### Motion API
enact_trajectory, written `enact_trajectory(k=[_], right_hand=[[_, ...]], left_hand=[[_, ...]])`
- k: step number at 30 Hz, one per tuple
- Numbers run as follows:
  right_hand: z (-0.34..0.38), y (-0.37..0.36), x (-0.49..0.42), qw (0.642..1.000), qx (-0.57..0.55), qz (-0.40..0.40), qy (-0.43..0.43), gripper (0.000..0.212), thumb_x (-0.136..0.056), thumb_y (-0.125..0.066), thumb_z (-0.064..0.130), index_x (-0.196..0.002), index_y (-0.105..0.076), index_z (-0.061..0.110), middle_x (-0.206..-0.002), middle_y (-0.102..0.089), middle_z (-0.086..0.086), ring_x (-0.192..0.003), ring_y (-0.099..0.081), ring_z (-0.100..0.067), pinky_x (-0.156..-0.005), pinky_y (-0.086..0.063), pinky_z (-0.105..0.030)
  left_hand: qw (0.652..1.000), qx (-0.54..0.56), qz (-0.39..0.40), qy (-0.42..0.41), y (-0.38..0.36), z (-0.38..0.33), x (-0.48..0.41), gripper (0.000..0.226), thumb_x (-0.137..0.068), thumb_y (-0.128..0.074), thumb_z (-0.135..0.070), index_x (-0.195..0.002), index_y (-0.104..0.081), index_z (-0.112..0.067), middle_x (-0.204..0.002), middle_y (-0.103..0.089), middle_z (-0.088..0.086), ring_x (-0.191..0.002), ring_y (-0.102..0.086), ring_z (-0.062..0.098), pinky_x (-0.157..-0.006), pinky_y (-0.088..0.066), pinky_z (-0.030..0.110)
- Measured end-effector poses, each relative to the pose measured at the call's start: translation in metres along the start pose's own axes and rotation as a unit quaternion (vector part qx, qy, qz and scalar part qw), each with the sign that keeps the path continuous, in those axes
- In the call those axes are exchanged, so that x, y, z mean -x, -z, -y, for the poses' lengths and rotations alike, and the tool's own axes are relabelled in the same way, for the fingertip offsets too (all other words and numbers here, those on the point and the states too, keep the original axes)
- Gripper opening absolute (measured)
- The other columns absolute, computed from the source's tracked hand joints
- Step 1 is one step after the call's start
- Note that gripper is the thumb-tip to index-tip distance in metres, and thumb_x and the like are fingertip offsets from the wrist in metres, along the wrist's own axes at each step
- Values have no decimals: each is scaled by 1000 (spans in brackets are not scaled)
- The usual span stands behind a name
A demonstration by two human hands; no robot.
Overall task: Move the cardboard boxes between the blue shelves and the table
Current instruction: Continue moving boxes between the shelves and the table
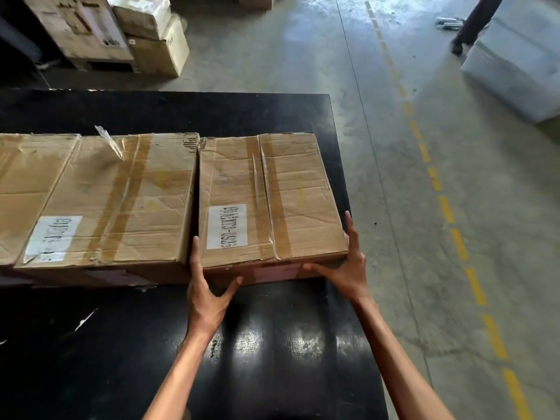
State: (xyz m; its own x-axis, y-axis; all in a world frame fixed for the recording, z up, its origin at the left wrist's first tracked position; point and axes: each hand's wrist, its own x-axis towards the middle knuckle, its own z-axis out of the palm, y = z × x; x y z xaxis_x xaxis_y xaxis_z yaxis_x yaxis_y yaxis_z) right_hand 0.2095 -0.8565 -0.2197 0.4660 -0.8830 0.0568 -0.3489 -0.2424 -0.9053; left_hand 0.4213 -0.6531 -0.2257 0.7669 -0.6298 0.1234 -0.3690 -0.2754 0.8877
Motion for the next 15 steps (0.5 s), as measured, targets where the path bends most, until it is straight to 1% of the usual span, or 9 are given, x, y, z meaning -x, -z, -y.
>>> enact_trajectory(k=[1, 2, 3, 4, 5, 7, 10, 13, 15], right_hand=[[-4, -2, 2, 999, -13, 5, -37, 137, -50, -103, 31, -161, -23, 23, -130, -48, 39, -120, -47, 25, -101, -39, -3], [-10, -5, 4, 997, -20, 17, -77, 134, -48, -104, 34, -159, -29, 26, -127, -52, 37, -117, -49, 24, -99, -40, -2], [-18, -8, 6, 993, -23, 34, -114, 126, -44, -103, 43, -153, -40, 29, -123, -61, 31, -116, -56, 16, -98, -45, -7], [-23, -10, 6, 988, -20, 46, -148, 118, -39, -102, 53, -144, -52, 29, -118, -69, 23, -114, -64, 5, -96, -53, -17], [-28, -11, 5, 984, -19, 55, -170, 114, -35, -100, 60, -136, -58, 27, -114, -72, 18, -111, -67, -1, -95, -57, -26], [-34, -12, 4, 981, -12, 61, -185, 116, -31, -98, 67, -132, -60, 25, -115, -73, 15, -110, -67, -2, -96, -58, -32], [-26, -13, 4, 983, 3, 52, -175, 114, -34, -95, 68, -132, -60, 21, -112, -72, 16, -108, -67, -2, -91, -57, -22], [-12, -11, 5, 987, -5, 32, -156, 109, -43, -98, 56, -135, -57, 16, -113, -71, 12, -105, -65, 5, -88, -55, -15], [4, -6, 4, 990, -10, 23, -137, 102, -49, -100, 44, -135, -55, 13, -109, -69, 11, -103, -64, 5, -80, -51, -6]], left_hand=[[1000, 10, -5, 15, 0, 3, -3, 126, -69, -91, -15, -162, -7, -26, -169, -17, -4, -154, -21, 13, -124, -24, 42], [999, 22, -10, 32, 0, 9, -5, 128, -67, -93, -18, -162, -8, -26, -169, -17, -6, -154, -21, 13, -124, -25, 41], [998, 37, -10, 52, 0, 14, -7, 126, -65, -94, -23, -162, -13, -27, -167, -25, -6, -153, -26, 13, -122, -28, 39], [994, 65, -2, 83, 0, 17, -8, 121, -63, -97, -31, -159, -24, -27, -159, -40, -5, -148, -37, 16, -117, -36, 36], [988, 99, 11, 120, -1, 21, -10, 111, -59, -98, -38, -152, -38, -27, -144, -57, -6, -138, -51, 19, -109, -45, 31], [970, 151, 41, 184, -4, 23, -11, 84, -57, -96, -30, -132, -56, -24, -116, -71, -10, -122, -64, 23, -93, -53, 20], [965, 161, 71, 194, -6, 19, -15, 67, -60, -90, -14, -120, -62, -26, -108, -76, -9, -114, -68, 14, -90, -53, 14], [969, 169, 58, 171, -2, 4, -18, 72, -59, -90, -14, -124, -59, -21, -110, -73, -7, -110, -69, 10, -88, -51, 11], [974, 161, 48, 151, 3, -9, -21, 77, -56, -90, -17, -124, -55, -20, -113, -69, -9, -104, -68, 2, -88, -52, 10]])
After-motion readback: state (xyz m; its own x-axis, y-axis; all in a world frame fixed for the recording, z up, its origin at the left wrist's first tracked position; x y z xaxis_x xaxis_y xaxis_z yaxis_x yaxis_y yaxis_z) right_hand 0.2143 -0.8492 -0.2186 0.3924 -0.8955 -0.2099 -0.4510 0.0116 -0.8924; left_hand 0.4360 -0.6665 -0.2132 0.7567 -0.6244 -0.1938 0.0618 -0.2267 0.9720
